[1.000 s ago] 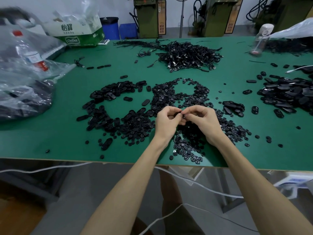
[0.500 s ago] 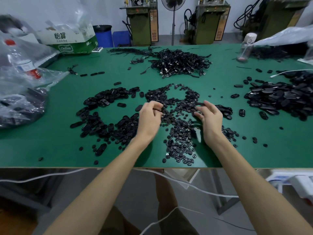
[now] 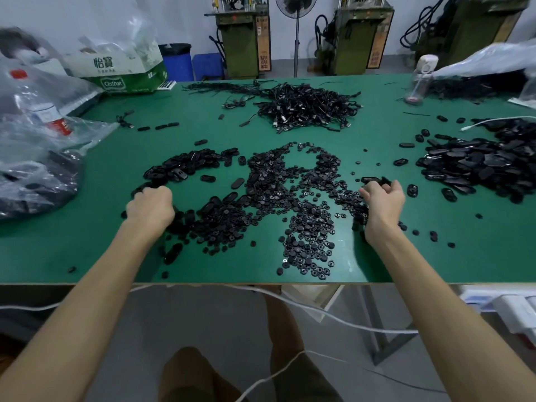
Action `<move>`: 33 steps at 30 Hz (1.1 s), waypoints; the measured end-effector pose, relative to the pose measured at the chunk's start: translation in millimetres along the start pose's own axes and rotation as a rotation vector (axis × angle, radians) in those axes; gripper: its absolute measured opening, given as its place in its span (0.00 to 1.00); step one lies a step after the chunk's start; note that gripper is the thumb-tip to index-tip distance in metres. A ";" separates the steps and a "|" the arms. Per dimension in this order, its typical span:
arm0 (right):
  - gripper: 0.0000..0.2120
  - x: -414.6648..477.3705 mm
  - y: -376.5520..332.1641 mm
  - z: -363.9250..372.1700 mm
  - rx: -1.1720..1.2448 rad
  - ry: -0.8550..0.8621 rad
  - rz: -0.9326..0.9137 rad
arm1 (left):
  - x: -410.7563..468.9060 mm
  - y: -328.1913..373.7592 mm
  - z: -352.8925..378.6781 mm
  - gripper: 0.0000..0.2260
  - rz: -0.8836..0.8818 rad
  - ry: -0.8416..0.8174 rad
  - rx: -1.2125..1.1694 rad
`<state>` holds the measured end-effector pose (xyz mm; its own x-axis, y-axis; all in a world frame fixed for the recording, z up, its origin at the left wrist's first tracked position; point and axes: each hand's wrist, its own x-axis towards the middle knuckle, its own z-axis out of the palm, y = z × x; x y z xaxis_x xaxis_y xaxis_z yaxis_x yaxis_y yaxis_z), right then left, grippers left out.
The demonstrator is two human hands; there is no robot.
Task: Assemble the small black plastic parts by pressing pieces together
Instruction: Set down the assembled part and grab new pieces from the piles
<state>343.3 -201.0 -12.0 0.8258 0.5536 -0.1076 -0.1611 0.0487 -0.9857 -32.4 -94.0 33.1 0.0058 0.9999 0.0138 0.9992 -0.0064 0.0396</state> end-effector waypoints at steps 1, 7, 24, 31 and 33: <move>0.30 -1.9 0.3 0.4 0.007 -0.006 -0.006 | -0.8 -1.4 1.5 0.12 0.001 -0.012 0.000; 0.22 -18.4 3.4 1.0 -0.133 -0.091 -0.196 | -5.1 -2.9 3.9 0.19 0.033 -0.019 -0.018; 0.18 -42.9 29.1 29.9 -1.042 -0.454 -0.580 | -22.5 -5.1 15.5 0.15 0.110 0.048 -0.006; 0.06 -41.5 26.8 29.7 -0.916 -0.450 -0.537 | -29.5 3.6 12.5 0.04 0.140 0.229 -0.187; 0.06 -42.0 24.7 29.6 -0.910 -0.447 -0.526 | -32.9 12.9 9.5 0.06 0.173 0.235 -0.313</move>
<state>288.6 -198.5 -28.0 0.3791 0.8982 0.2224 0.7498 -0.1574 -0.6427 -19.3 -126.8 23.6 0.1269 0.9536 0.2730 0.9237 -0.2139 0.3178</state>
